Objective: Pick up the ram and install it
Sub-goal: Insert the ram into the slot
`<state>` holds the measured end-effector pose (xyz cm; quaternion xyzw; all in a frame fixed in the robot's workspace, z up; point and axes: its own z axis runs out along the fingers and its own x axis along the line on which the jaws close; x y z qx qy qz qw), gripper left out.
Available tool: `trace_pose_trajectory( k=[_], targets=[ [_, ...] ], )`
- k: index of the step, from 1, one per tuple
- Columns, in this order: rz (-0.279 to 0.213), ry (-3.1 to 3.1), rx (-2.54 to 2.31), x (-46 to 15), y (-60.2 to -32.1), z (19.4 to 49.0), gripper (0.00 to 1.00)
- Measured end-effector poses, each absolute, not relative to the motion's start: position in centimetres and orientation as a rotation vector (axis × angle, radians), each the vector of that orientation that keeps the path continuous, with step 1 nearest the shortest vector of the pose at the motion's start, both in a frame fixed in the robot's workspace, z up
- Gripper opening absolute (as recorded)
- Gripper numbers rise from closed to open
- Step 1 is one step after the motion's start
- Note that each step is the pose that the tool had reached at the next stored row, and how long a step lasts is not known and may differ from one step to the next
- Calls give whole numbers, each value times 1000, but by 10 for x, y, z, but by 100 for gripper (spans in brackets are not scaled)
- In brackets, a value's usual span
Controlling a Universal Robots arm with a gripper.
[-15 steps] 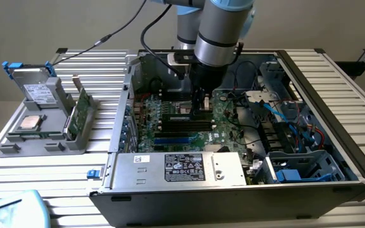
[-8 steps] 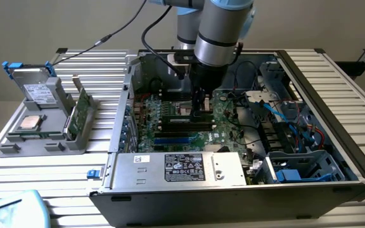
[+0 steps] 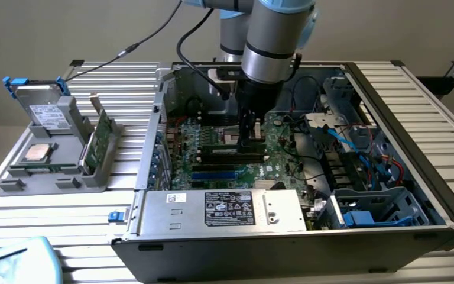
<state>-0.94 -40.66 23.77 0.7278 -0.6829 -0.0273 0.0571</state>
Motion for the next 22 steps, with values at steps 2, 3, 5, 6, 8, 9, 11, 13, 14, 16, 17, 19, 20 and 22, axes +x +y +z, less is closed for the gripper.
trace_pose_trajectory(
  k=[2,3,5,6,8,9,11,13,14,16,17,19,20,22],
  targets=[
    [-77,-2069,2204,-9,-405,236,14],
    [-77,-2069,2204,-9,-405,236,14],
    [-77,-2069,2204,-9,-405,236,14],
    [-77,-2068,2204,-9,-405,236,14],
    [-77,-2069,2204,-10,-404,235,14],
    [-77,-2069,2204,-10,-404,235,14],
    [-77,-2068,2204,-10,-403,234,14],
    [-76,-2068,2204,-10,-403,232,14],
    [-76,-2068,2203,-10,-403,231,14],
    [-75,-2067,2202,-11,-403,231,14],
    [-74,-2067,2203,-11,-403,231,14],
    [-74,-2067,2203,-11,-403,230,14],
    [-74,-2068,2203,-11,-403,230,14],
    [-74,-2067,2202,-11,-403,229,14]
  ],
)
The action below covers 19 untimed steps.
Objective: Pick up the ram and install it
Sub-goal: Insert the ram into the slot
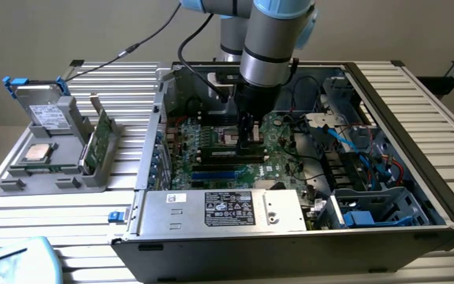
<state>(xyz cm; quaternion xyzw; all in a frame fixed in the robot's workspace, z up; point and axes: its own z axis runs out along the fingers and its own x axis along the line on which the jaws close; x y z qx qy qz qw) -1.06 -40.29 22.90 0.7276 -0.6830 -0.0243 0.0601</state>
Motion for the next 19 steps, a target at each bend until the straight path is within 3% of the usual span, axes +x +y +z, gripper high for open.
trace_pose_trajectory(
  k=[19],
  targets=[
    [-74,-2081,2189,-11,-403,226,14]
  ],
)
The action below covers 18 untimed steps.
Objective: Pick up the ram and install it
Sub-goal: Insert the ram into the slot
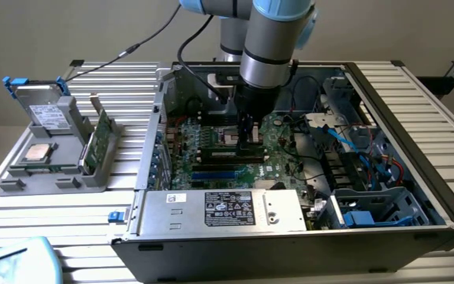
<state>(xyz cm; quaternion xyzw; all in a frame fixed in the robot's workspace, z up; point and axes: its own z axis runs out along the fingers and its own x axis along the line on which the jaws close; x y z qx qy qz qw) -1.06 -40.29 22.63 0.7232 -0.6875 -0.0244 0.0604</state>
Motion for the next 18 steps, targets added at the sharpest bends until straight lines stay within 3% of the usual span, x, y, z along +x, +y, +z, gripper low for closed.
trace_pose_trajectory(
  k=[18],
  targets=[
    [-74,-2081,2189,-11,-403,223,14]
  ],
)
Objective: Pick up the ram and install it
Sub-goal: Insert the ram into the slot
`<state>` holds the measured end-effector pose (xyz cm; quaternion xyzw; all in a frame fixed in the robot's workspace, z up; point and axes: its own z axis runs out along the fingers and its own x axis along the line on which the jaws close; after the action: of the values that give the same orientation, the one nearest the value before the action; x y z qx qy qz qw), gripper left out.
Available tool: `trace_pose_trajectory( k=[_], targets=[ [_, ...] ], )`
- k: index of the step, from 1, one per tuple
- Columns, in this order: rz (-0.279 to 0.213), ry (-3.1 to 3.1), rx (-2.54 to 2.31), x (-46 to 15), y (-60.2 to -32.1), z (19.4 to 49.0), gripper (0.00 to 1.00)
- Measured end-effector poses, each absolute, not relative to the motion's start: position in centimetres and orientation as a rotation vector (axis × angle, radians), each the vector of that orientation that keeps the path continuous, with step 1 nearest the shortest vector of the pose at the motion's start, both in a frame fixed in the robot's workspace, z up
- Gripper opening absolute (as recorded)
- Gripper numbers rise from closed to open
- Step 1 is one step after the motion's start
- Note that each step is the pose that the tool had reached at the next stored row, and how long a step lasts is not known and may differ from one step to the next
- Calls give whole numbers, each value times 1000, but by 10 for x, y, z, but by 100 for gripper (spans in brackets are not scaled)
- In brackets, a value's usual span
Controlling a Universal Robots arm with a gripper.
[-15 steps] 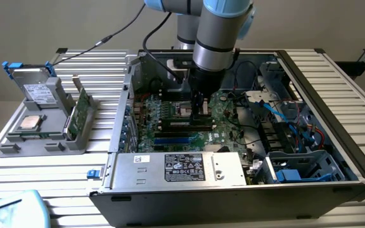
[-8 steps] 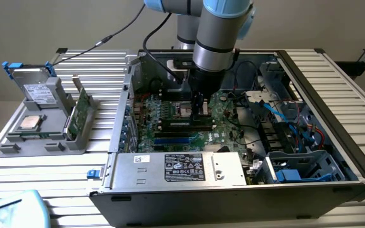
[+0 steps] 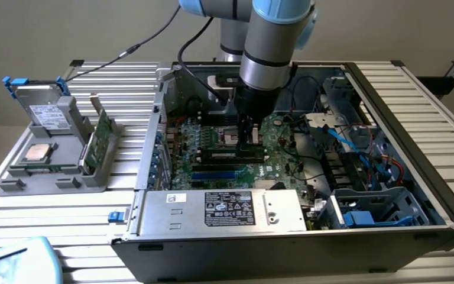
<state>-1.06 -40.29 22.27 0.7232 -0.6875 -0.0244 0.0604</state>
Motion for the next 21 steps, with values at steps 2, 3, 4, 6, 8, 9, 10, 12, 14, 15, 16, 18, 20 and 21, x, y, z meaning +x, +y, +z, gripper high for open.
trace_pose_trajectory(
  k=[2,3,4,6,8,9,10,12,14,15,16,18,20,21],
  targets=[
    [-74,-2081,2189,-11,-403,222,14],
    [-74,-2081,2189,-11,-403,222,14],
    [-74,-2081,2189,-11,-403,222,14],
    [-73,-2080,2188,-11,-403,221,14],
    [-73,-2080,2188,-11,-403,221,14],
    [-73,-2080,2188,-11,-403,221,14],
    [-73,-2080,2188,-11,-403,221,14],
    [-73,-2080,2188,-11,-403,221,14],
    [-73,-2080,2188,-11,-403,221,14],
    [-73,-2080,2188,-11,-403,221,14],
    [-73,-2080,2188,-11,-403,221,14],
    [-73,-2080,2188,-11,-403,221,15],
    [-73,-2080,2188,-11,-403,221,28],
    [-73,-2080,2188,-11,-403,221,28]
  ],
)
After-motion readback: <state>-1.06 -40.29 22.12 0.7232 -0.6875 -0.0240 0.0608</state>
